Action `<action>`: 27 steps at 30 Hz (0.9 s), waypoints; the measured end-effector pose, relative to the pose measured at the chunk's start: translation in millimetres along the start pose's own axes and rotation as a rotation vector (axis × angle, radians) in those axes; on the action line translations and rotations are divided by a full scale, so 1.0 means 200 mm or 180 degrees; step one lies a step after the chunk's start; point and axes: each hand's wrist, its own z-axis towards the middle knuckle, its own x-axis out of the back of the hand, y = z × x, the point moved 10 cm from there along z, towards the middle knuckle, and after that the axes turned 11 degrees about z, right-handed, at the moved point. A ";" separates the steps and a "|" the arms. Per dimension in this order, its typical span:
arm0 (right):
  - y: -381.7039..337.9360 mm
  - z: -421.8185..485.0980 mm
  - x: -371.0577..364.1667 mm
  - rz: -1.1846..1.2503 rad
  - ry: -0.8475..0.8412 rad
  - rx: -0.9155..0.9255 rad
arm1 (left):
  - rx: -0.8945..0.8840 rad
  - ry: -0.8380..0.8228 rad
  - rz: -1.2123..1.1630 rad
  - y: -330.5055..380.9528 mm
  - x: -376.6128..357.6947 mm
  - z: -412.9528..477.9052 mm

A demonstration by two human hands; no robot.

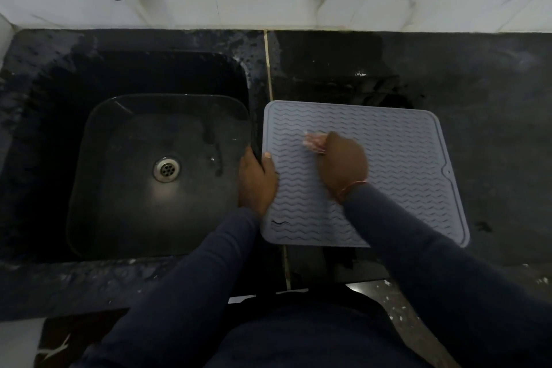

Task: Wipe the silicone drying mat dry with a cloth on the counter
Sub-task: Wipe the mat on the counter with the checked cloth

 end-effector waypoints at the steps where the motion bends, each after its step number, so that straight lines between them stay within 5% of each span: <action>1: -0.11 -0.01 -0.07 0.0043 -0.0105 0.0148 | 0.0014 -0.0015 -0.0004 0.01 0.01 0.00; 8: -0.20 0.09 -0.12 0.0685 -0.0585 0.0293 | -0.0001 -0.0022 0.0012 0.00 0.00 0.00; 13: -0.02 0.04 -0.02 0.0237 0.0055 0.0010 | 0.0017 -0.0030 -0.0107 0.02 0.01 -0.01; 20: -0.38 0.08 -0.24 0.0752 -0.0579 0.0602 | 0.0144 -0.0045 -0.0139 -0.02 0.00 0.01; 27: 0.15 0.02 0.03 0.0566 0.0094 -0.0297 | 0.0077 -0.0120 -0.0260 0.01 0.01 -0.01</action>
